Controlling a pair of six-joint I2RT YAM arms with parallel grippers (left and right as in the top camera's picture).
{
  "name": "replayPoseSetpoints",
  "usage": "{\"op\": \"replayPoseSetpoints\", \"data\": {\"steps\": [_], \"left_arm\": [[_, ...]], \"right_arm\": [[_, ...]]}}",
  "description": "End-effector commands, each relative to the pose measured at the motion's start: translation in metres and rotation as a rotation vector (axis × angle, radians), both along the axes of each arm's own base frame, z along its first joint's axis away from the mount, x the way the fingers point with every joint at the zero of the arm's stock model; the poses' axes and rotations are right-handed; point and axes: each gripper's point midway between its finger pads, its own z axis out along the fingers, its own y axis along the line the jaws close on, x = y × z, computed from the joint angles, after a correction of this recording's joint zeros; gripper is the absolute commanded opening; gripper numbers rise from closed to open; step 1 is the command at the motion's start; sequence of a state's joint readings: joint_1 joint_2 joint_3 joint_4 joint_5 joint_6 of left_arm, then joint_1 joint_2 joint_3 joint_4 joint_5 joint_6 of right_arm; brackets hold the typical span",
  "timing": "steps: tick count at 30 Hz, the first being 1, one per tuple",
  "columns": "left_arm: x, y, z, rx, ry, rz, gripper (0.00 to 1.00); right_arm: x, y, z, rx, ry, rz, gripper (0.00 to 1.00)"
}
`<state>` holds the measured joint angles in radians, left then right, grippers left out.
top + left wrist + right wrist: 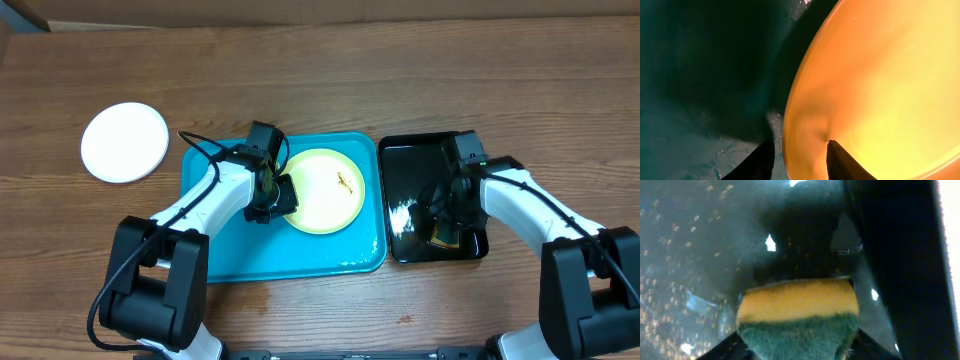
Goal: Clean dirty plates on tray and stack at the side
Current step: 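Lower the right gripper into the black tray and grasp the sponge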
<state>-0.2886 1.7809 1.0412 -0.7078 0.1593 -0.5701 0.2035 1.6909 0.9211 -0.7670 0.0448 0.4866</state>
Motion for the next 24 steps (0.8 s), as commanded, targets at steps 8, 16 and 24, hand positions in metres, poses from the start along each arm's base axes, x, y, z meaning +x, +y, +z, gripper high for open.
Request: {"op": "replayPoseSetpoints", "data": {"steps": [8,16,24], "left_arm": [[0.004,-0.002,0.0,0.01,-0.008,-0.016,0.38],[0.004,-0.002,-0.001,0.012,-0.008,-0.015,0.4],[0.003,-0.001,-0.001,0.014,-0.005,-0.015,0.4]], "right_arm": [[0.042,0.008,0.008,0.001,-0.18,0.124,0.41],[0.053,0.01,0.012,-0.004,-0.229,0.174,0.84],[0.068,0.011,-0.005,-0.011,-0.273,0.179,0.79]]}}
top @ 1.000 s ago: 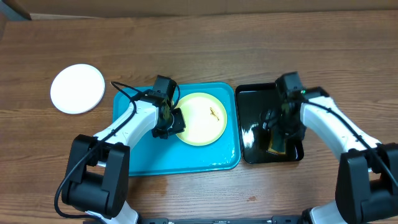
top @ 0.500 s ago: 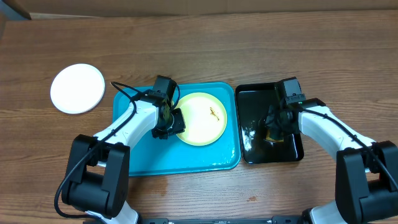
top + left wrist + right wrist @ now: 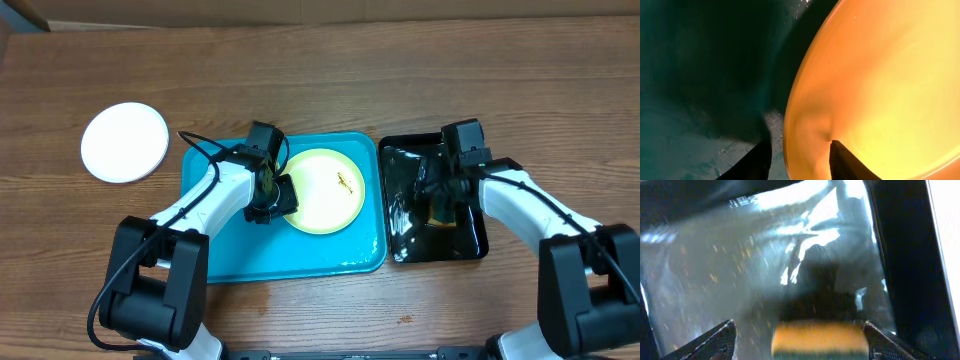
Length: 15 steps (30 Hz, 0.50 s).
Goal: Clean dirty plates on tray and stack at the side
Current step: 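Lower the right gripper into the black tray and grasp the sponge, then rub the held sponge against the black tray bottom with the right gripper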
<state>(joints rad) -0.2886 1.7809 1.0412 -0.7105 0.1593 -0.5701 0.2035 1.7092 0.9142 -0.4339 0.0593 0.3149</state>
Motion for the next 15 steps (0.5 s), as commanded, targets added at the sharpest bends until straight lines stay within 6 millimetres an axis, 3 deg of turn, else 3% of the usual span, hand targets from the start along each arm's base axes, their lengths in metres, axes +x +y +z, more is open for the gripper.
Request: {"op": "replayPoseSetpoints", "data": {"steps": [1,2,3,8,9,11,12,13,14,15], "left_arm": [[0.004,-0.001,-0.001,0.013,-0.007,-0.015,0.4],[0.004,-0.001,-0.001,0.013,-0.007,-0.015,0.4],[0.004,-0.001,-0.001,0.013,-0.007,-0.015,0.4],[0.004,-0.001,-0.001,0.014,-0.008,-0.022,0.4],[0.004,-0.001,-0.001,0.014,-0.008,-0.022,0.41],[0.004,-0.001,-0.001,0.013,-0.009,-0.022,0.41],[0.004,-0.001,-0.001,0.014,-0.009,-0.022,0.41],[0.004,-0.001,-0.001,0.014,-0.009,-0.022,0.42],[0.004,-0.001,-0.001,0.014,-0.009,-0.022,0.44],[0.004,-0.001,-0.001,0.014,-0.009,-0.022,0.45]], "right_arm": [[-0.005,-0.002,-0.02,-0.024,0.037,0.012,0.75],[-0.005,-0.003,-0.021,-0.032,0.037,0.009,0.69],[-0.005,-0.004,-0.021,-0.034,0.036,0.007,0.55],[-0.004,-0.003,-0.02,-0.033,0.033,0.008,0.1],[-0.003,-0.003,-0.019,-0.032,0.03,0.009,0.04],[0.002,-0.002,-0.014,-0.03,0.022,0.008,0.04],[0.005,-0.001,-0.01,-0.028,0.018,0.008,0.22],[0.007,0.0,-0.007,-0.024,0.017,0.01,0.54],[0.009,0.002,-0.001,-0.016,0.02,0.013,0.79],[0.01,0.003,0.002,-0.014,0.023,0.014,0.8]]}}
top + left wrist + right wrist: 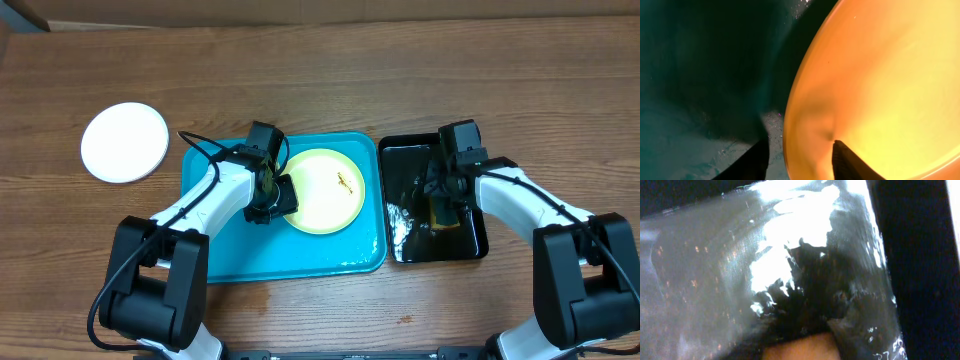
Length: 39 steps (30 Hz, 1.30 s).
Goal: Clean dirty plates on tray and stack at the side
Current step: 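Rub the held sponge against the black tray bottom with the right gripper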
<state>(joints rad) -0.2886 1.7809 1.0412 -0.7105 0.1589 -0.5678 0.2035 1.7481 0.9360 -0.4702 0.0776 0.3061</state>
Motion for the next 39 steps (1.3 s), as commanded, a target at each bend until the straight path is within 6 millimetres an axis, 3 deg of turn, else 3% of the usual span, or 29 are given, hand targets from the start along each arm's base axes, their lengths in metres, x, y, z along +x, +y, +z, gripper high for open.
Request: {"op": "replayPoseSetpoints", "data": {"steps": [1,5,7,14,16,18,19,20,21,22,23,24,26,33,36,39], "left_arm": [[0.004,-0.001,-0.001,0.014,-0.008,-0.02,0.47],[0.004,0.0,-0.001,0.023,-0.012,-0.027,0.49],[0.005,0.003,-0.002,0.039,-0.017,-0.024,0.49],[0.008,0.002,-0.001,0.036,-0.027,-0.024,0.49],[0.008,0.003,-0.001,0.038,-0.027,-0.024,0.49],[0.008,0.004,-0.001,0.043,-0.028,-0.023,0.49],[0.008,0.004,-0.002,0.047,-0.029,-0.022,0.5],[0.008,0.005,-0.002,0.051,-0.03,-0.021,0.5],[0.009,0.006,-0.002,0.054,-0.032,-0.021,0.5],[0.009,0.006,-0.002,0.054,-0.031,-0.021,0.5],[0.009,0.006,-0.002,0.054,-0.031,-0.021,0.51],[0.009,0.006,-0.002,0.054,-0.031,-0.021,0.51],[0.009,0.006,-0.002,0.055,-0.032,-0.021,0.51],[0.018,0.016,-0.002,0.12,-0.076,-0.01,0.49],[0.024,0.021,-0.001,0.15,-0.1,-0.004,0.44],[0.024,0.021,-0.001,0.149,-0.104,-0.011,0.33]], "right_arm": [[0.014,0.008,0.019,0.02,-0.013,0.015,0.81],[-0.013,0.003,0.028,-0.005,0.132,0.01,0.8],[-0.043,0.001,0.019,-0.006,0.25,0.014,0.77],[-0.082,-0.007,-0.01,-0.02,0.353,0.009,0.68],[-0.086,-0.004,-0.015,0.001,0.358,0.012,0.51],[-0.086,0.001,-0.016,0.027,0.356,0.018,0.25],[-0.086,0.002,-0.016,0.034,0.353,0.019,0.17],[-0.085,0.002,-0.016,0.035,0.35,0.019,0.15],[-0.083,0.003,-0.016,0.036,0.345,0.02,0.15],[-0.083,0.003,-0.014,0.036,0.346,0.019,0.22],[-0.083,0.003,-0.011,0.034,0.354,0.019,0.42],[-0.083,0.003,-0.008,0.032,0.362,0.019,0.54],[-0.081,0.003,0.002,0.028,0.376,0.022,0.66],[-0.059,0.006,0.01,0.025,0.305,0.049,0.85],[-0.054,0.007,0.008,0.028,0.289,0.05,0.85],[-0.053,0.007,0.001,0.027,0.299,0.049,0.83]]}}
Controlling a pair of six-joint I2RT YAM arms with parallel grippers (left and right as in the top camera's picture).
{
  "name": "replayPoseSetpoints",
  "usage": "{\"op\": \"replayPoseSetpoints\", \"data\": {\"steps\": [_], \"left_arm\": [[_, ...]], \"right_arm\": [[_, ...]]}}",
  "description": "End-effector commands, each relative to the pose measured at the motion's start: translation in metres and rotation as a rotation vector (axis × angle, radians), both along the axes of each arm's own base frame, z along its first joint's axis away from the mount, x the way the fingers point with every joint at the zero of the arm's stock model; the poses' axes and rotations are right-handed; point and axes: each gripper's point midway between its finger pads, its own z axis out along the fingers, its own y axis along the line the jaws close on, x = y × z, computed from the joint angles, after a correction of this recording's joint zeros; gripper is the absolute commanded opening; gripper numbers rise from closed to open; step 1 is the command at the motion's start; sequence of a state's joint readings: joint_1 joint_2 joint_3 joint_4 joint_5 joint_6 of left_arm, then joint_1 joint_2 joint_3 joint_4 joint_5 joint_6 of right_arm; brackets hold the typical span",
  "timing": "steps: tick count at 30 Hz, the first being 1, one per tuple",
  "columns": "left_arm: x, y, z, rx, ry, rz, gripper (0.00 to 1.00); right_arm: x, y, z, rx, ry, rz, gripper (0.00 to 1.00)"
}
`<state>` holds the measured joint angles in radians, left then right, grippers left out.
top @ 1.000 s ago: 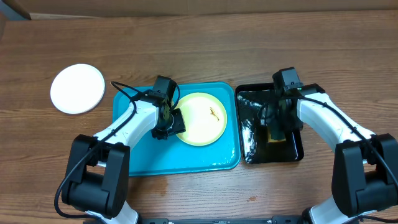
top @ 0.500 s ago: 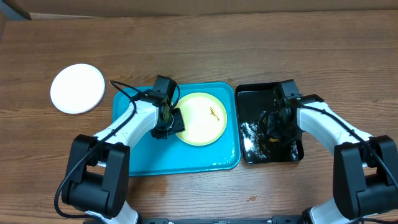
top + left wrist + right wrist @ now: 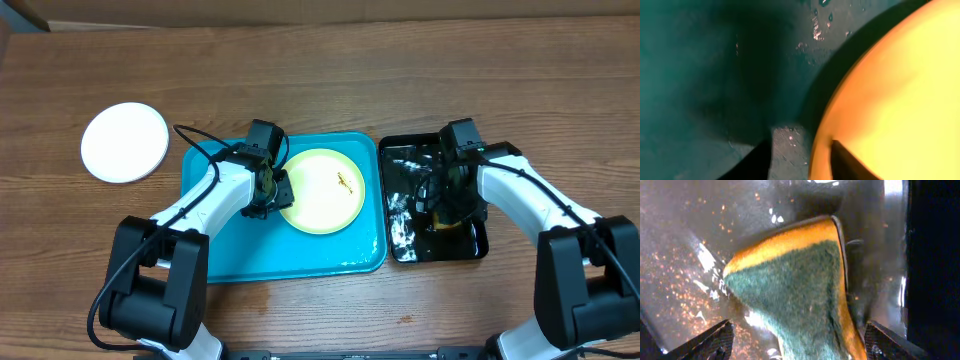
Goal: Clean dirty plates on tray and stack at the side
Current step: 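Rub the held sponge against the black tray bottom with the right gripper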
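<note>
A yellow-green plate [image 3: 320, 190] with a small brown food smear [image 3: 345, 182] lies on the blue tray [image 3: 230, 250]. My left gripper [image 3: 272, 195] sits at the plate's left rim. In the left wrist view, the left gripper [image 3: 800, 160] straddles the plate [image 3: 890, 110]: one finger over the plate, the other over the wet tray [image 3: 700, 75]. My right gripper [image 3: 445, 205] is down in the black water basin [image 3: 400, 160]. There the right gripper [image 3: 799, 340] has its fingers spread wide, and the yellow-and-green sponge [image 3: 790, 285] leans between them, green face up.
A clean white plate [image 3: 124, 142] lies alone on the wooden table at the far left. The basin stands directly against the tray's right edge. Water glints in the basin [image 3: 685, 255], and droplets sit on the tray.
The sponge was only a sliver at the bottom of the right wrist view; it now fills that view, green face showing, between wide fingers. The left gripper shifted slightly outward along the plate's rim.
Throughout, the left gripper stayed at the yellow plate's left rim on the tray. The right gripper first held the sponge edge-on at the basin's near end, then stood farther up the basin with fingers wider, then close to the water. Now the sponge leans between them.
</note>
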<state>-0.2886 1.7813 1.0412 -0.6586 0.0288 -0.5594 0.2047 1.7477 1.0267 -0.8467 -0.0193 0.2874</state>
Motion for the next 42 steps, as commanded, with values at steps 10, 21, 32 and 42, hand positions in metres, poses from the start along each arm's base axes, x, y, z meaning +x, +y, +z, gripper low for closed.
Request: {"op": "replayPoseSetpoints", "data": {"steps": [10,21,32,42], "left_arm": [[0.006,0.003,0.0,0.039,-0.017,-0.021,0.04],[0.005,0.003,-0.001,0.041,-0.014,-0.024,0.05],[0.004,0.003,-0.001,0.042,-0.011,-0.025,0.05],[0.003,0.004,-0.001,0.043,-0.007,-0.025,0.04]], "right_arm": [[0.017,0.017,0.003,0.07,0.003,0.015,0.13],[0.042,0.026,0.081,0.102,-0.034,0.018,0.04],[0.043,0.015,0.064,0.037,-0.053,0.006,0.04],[0.048,0.012,0.061,0.02,-0.076,0.012,0.04]]}}
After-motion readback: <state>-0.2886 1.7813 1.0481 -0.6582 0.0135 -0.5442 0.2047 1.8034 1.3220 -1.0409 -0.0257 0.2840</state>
